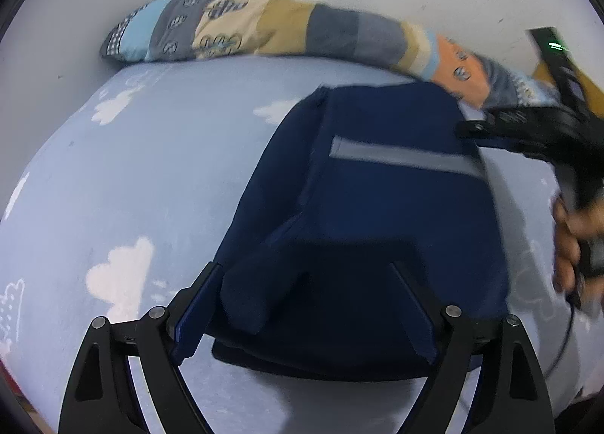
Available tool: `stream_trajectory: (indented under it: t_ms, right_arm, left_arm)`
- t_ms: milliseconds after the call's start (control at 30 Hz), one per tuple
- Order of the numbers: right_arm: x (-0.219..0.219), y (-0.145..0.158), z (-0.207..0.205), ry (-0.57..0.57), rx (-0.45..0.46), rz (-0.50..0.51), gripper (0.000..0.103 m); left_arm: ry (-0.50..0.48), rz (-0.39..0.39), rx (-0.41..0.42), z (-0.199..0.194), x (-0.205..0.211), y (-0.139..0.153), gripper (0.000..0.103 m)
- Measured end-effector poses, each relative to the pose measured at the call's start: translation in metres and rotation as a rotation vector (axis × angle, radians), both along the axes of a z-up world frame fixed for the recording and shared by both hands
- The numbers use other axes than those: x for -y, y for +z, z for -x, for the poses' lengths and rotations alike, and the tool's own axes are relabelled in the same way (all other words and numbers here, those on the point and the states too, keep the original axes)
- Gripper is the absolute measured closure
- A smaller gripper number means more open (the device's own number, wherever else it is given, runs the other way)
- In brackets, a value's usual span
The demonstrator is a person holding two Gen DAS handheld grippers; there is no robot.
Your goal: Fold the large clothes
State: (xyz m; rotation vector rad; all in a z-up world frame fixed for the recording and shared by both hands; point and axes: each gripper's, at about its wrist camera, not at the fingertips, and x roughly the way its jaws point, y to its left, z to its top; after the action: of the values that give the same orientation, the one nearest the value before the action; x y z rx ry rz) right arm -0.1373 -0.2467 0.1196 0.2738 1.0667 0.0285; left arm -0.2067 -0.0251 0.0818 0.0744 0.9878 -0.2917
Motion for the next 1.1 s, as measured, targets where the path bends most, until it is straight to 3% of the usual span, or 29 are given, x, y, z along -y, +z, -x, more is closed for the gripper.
stream_trajectory:
  t_ms: [133, 200, 267, 400, 467, 567, 700, 800, 967, 1100]
  right_arm:
    - [0.017, -0.048, -0.047, -0.057, -0.129, -0.014, 0.065]
    - [0.014, -0.08, -0.054, -0.057, -0.225, -0.005, 0.06]
    - [0.008, -0.095, -0.053, -0.035, -0.235, 0.04, 0.055]
    - [-0.001, -0.073, -0.04, 0.01, -0.2, 0.062, 0.05]
    - [-0.005, -0.047, -0.021, 0.036, -0.123, 0.051, 0.05]
    - [-0.021, -0.028, 0.019, 0.072, -0.078, 0.04, 0.051]
    - [-0.042, -0.044, 0.057, 0.128, -0.113, 0.054, 0.047]
    - [-0.046, -0.057, 0.065, 0.136, -0.124, 0.045, 0.032]
    - [-0.036, -0.021, 0.082, 0.116, -0.097, -0.106, 0.037]
    - [-0.042, -0.001, 0.115, 0.148, -0.075, -0.035, 0.035]
  left_arm:
    - [0.034, -0.028, -0.053, -0.008, 0.001, -0.011, 0.016]
    - [0.042, -0.035, -0.043, -0.009, 0.004, -0.007, 0.017]
    - [0.065, -0.017, -0.004, -0.007, 0.005, 0.003, 0.017]
    - [0.08, 0.019, 0.066, 0.003, 0.005, 0.018, 0.017]
    - [0.062, 0.015, 0.089, 0.01, 0.01, 0.022, 0.017]
    - [0.039, 0.024, 0.099, 0.019, 0.018, 0.021, 0.017]
    - [0.011, 0.036, 0.107, 0.023, 0.018, 0.022, 0.017]
    - [-0.003, 0.052, 0.11, 0.033, 0.01, 0.025, 0.017]
    - [-0.049, 0.032, 0.112, 0.038, 0.014, 0.024, 0.017]
    - [-0.065, 0.012, 0.05, 0.033, 0.02, 0.01, 0.017]
